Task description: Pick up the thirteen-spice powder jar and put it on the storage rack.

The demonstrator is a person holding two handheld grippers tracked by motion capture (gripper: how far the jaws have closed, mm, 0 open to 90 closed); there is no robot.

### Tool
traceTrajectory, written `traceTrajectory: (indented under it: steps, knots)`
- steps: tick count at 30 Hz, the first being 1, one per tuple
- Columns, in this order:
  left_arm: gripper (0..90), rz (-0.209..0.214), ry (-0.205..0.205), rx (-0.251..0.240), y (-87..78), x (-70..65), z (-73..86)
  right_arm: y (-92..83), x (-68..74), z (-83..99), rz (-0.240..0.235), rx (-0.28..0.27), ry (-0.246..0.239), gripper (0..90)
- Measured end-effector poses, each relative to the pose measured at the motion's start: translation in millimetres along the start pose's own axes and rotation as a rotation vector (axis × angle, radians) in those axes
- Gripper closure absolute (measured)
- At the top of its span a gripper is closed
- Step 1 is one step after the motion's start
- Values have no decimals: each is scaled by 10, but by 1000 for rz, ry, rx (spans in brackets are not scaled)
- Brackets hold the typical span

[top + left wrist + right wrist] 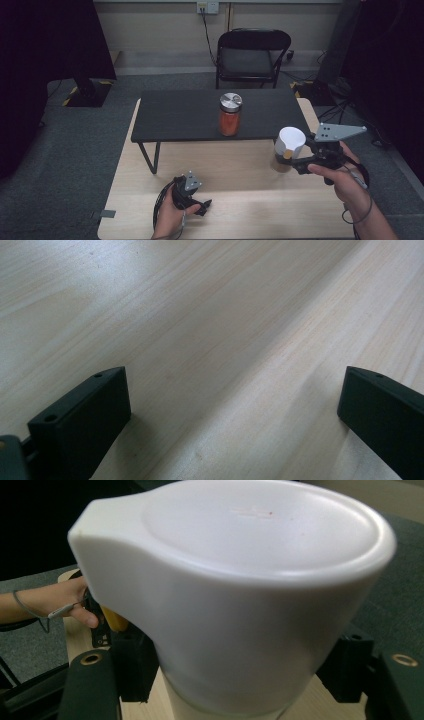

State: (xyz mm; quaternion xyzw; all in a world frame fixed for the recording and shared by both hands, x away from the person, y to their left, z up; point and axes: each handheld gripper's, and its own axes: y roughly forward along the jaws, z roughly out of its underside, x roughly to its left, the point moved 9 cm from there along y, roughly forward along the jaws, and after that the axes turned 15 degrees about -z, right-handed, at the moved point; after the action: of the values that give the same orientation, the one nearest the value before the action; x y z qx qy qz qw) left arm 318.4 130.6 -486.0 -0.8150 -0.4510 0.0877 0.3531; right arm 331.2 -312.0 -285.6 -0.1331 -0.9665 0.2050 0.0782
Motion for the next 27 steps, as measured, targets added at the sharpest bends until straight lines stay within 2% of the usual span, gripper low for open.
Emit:
traceTrajectory:
  steps: [11, 27]
  knots:
    - [0, 0, 0, 0, 0, 0, 0, -30, -9, -221, 8, -20, -4, 303]
    - [0, 0, 0, 0, 0, 0, 0, 71, -79, -528, 26, -48, -11, 303]
